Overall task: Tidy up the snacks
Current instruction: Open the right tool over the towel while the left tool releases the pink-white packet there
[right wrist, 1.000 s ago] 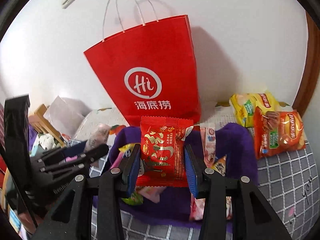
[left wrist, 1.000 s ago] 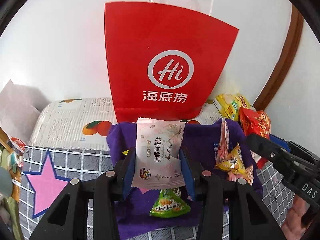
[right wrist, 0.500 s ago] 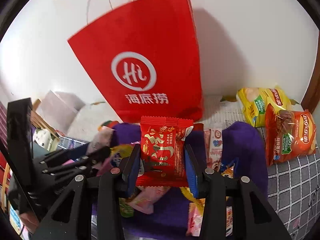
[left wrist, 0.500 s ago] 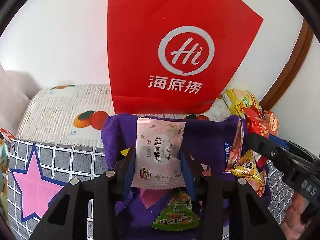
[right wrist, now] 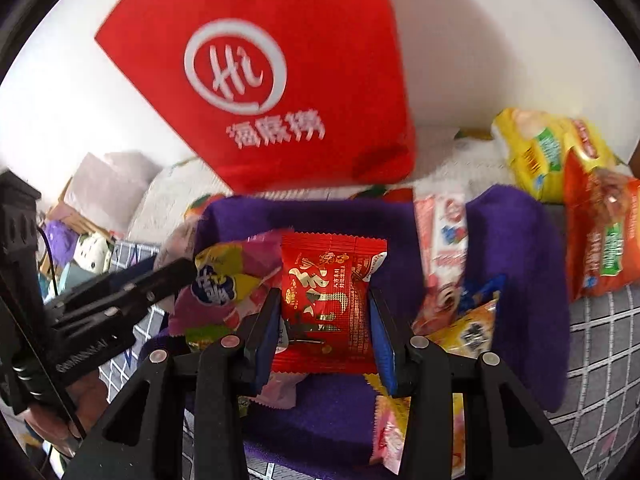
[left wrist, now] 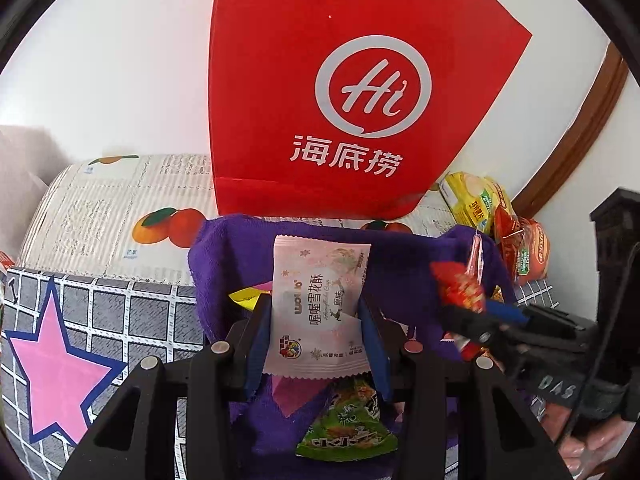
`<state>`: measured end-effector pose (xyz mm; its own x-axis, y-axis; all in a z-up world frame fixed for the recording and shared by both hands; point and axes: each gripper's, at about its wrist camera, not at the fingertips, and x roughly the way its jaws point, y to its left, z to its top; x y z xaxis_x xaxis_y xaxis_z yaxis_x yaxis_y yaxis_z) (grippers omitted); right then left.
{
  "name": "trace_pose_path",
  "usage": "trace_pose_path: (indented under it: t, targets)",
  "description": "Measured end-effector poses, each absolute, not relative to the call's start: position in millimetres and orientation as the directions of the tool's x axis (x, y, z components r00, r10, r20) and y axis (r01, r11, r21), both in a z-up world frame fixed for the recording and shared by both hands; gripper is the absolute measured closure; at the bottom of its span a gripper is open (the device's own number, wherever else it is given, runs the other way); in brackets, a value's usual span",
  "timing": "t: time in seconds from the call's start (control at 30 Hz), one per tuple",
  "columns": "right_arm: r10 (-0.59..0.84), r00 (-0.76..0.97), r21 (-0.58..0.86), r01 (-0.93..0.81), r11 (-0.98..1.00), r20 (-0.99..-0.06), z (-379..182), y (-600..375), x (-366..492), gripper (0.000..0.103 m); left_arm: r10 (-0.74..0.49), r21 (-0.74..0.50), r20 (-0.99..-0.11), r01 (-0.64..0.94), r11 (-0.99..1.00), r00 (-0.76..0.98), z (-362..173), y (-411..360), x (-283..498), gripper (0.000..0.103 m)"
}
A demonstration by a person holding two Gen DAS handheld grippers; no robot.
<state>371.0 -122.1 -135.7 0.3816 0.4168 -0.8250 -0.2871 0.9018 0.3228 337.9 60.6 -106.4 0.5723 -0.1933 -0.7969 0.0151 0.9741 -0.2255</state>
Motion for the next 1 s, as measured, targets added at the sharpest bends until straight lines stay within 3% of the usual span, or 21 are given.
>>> trace_pose_path:
  t: [0.37,1.0]
  targets:
    - [0.404,0.29,0.309,-0.321,0.895,-0.868,-158,-104,372,0.061,-0.193,-0.222,-0.809,0.016,0.975,0.555,-112,58,340,0.062]
    - [0.409,0.388,0.309,-0.295,0.904,-0.826,-132,-137,370,0.053,-0.256,-0.235,-0.805,0.108,0.966,0.535,-113,39,338,0.061]
